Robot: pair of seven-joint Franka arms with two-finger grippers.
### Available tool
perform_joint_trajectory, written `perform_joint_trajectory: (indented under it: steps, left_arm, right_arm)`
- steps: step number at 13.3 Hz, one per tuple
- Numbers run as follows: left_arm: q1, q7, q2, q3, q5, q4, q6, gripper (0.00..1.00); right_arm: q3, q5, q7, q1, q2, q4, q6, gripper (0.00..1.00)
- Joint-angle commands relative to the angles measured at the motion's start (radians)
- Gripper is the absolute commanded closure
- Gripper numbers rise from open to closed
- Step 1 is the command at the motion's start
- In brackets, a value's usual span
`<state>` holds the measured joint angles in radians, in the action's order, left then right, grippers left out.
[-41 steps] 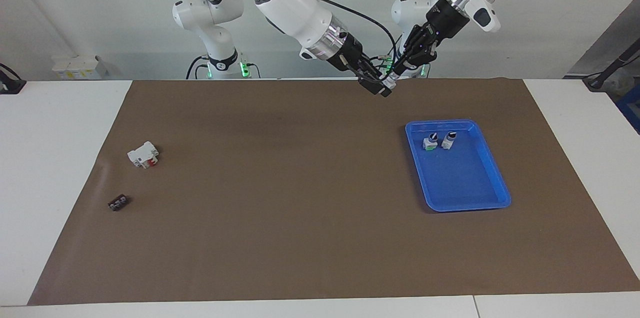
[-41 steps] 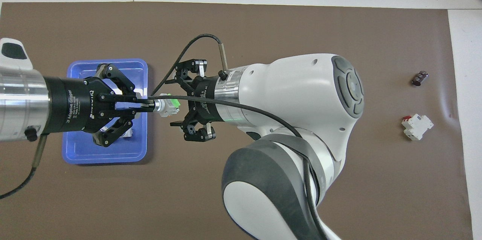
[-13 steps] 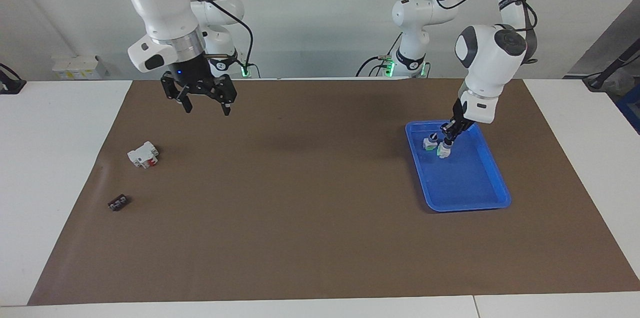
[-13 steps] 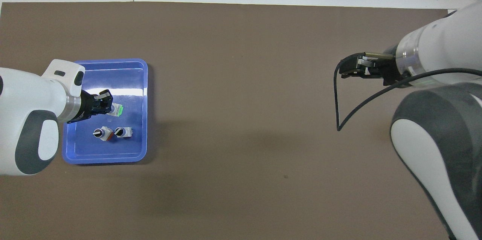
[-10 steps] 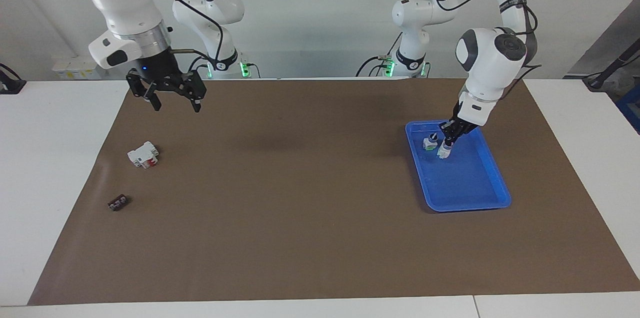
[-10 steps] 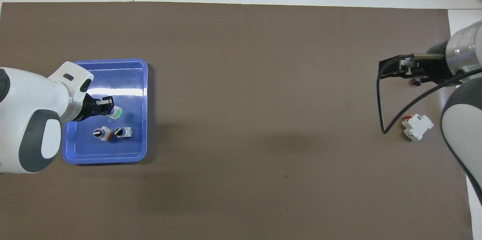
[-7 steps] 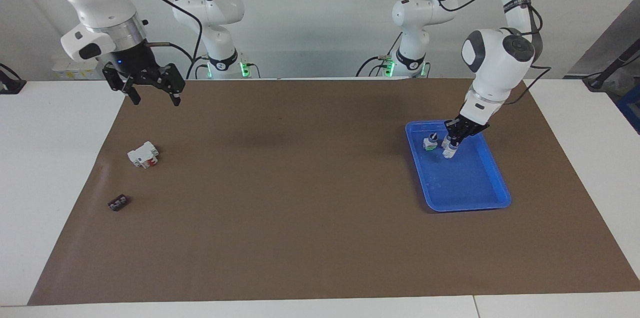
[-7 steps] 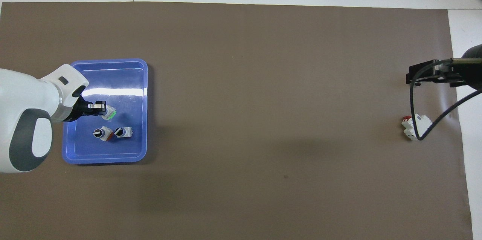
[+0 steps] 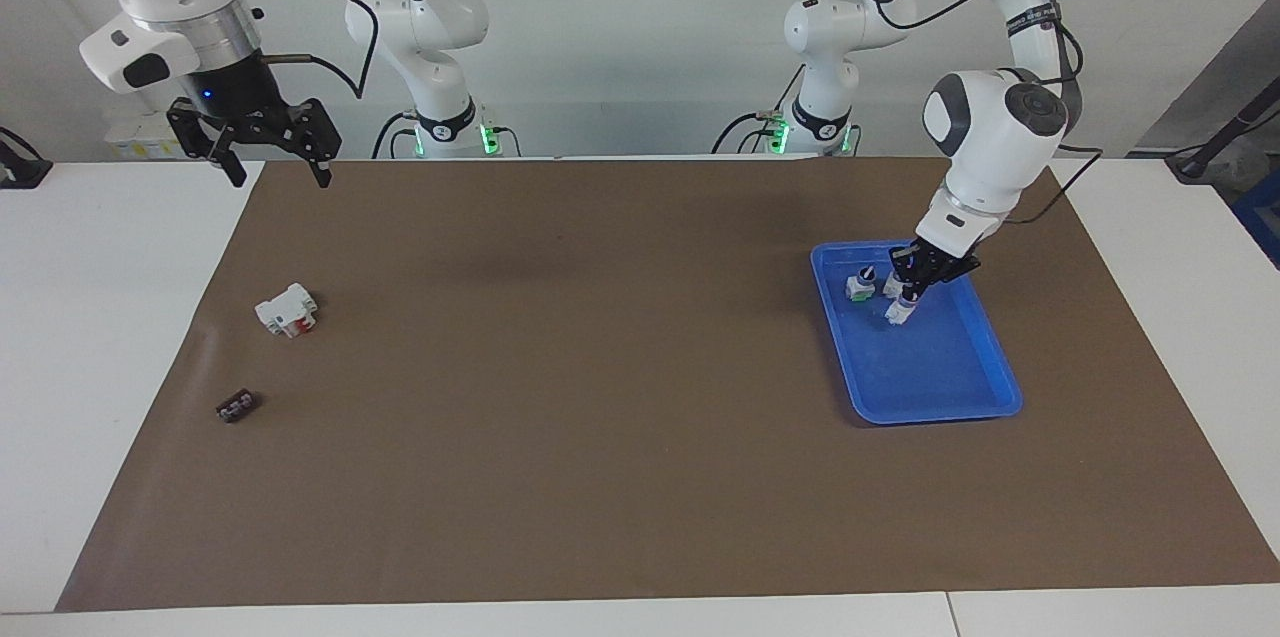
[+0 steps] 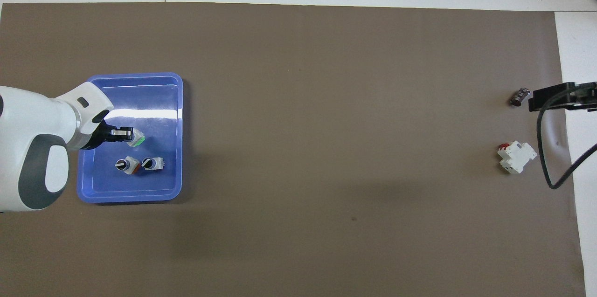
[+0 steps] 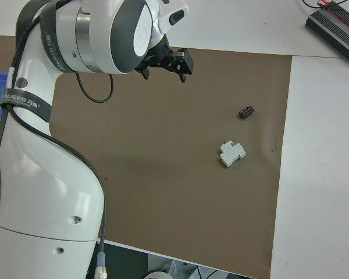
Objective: Turn and place switch with both arms
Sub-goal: 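Lower the switch into the blue tray while the right gripper returns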
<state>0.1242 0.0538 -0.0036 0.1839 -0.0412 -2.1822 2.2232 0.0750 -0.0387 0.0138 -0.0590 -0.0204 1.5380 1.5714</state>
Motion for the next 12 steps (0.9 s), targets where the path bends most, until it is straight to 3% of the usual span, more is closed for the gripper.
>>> perform_joint_trajectory:
  steps: [1,2,7,10,12]
  left_arm:
    - [-0.005,0.024,-0.009,0.000,0.021,-0.018,0.018,0.29]
    - [-0.006,0.035,-0.009,0.000,0.020,-0.015,0.015,0.00]
    - [-0.012,0.046,-0.071,-0.032,0.020,0.057,-0.152,0.00]
    - [-0.069,0.044,-0.173,-0.101,0.020,0.076,-0.189,0.00]
    - [-0.101,0.058,-0.170,-0.129,0.020,0.186,-0.298,0.00]
  right_arm:
    - [-0.012,-0.018,0.026,0.013,0.002,-0.015,-0.033,0.00]
    - [-0.012,-0.018,0.023,0.007,0.000,-0.016,-0.053,0.00]
    - [-0.015,0.011,-0.017,0.004,0.004,-0.027,-0.106,0.00]
    - [-0.014,0.014,-0.075,0.004,-0.050,0.086,-0.049,0.00]
    - [-0.014,0.006,-0.054,0.002,-0.056,0.093,-0.036,0.00]
